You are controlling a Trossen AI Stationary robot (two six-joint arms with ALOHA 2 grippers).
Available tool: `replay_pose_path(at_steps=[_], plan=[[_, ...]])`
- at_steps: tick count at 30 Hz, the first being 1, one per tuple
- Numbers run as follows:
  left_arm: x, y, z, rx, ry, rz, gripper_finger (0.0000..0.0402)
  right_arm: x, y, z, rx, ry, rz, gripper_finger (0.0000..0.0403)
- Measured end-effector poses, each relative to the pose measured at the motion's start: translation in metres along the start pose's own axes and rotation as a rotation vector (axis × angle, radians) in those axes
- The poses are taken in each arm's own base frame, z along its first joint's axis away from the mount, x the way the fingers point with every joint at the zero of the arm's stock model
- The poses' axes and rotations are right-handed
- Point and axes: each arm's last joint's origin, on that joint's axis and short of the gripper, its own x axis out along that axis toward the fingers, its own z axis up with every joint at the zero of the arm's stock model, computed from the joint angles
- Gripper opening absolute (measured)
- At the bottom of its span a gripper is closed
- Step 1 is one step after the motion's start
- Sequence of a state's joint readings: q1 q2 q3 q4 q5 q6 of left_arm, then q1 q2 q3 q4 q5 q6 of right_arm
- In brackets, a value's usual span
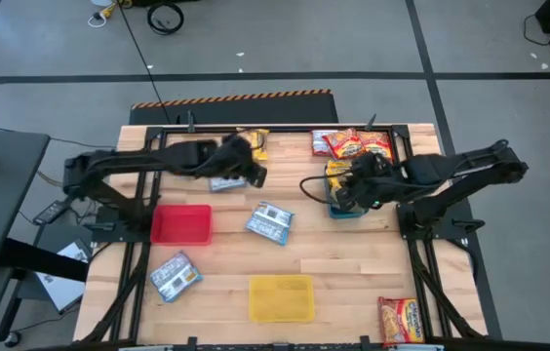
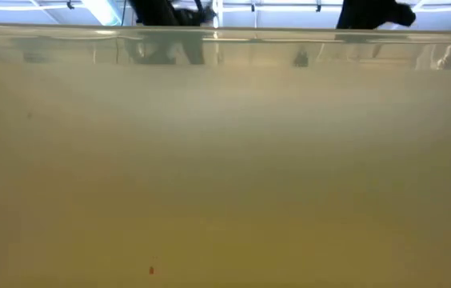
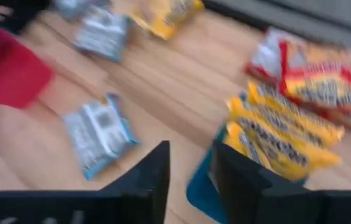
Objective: Sort Maruchan noodles
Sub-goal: Put the yellow noodle pack into the blue bin
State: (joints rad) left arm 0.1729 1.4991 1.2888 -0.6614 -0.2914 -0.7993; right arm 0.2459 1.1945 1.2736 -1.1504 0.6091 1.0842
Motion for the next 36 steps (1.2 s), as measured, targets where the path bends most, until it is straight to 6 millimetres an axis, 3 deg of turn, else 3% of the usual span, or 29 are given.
replay_pose_path(at_steps=[7,13,18,23,36], plan=[[0.078,0.008,0.010,0.372,-0.066,0.155,0.0235,-0.018,0.000,-0.004,-0.051,-0.066,0.062,0.0179],[0.136,0.012,-0.006,0.751,-0.033,0.311,0.0235,-0.022,0.003,-0.010,-0.086,-0.056,0.085,0.0185],[0.168,0.021,-0.024,1.038,0.078,0.451,0.0235,-0.026,0.006,-0.016,-0.090,-0.044,0.113,0.0185],[0.181,0.029,-0.034,1.124,0.169,0.467,0.0235,-0.033,0.009,-0.024,-0.071,-0.031,0.150,0.0185],[0.195,0.073,-0.005,0.933,0.226,0.409,0.0235,-0.037,0.010,-0.029,-0.046,-0.055,0.161,0.0184]])
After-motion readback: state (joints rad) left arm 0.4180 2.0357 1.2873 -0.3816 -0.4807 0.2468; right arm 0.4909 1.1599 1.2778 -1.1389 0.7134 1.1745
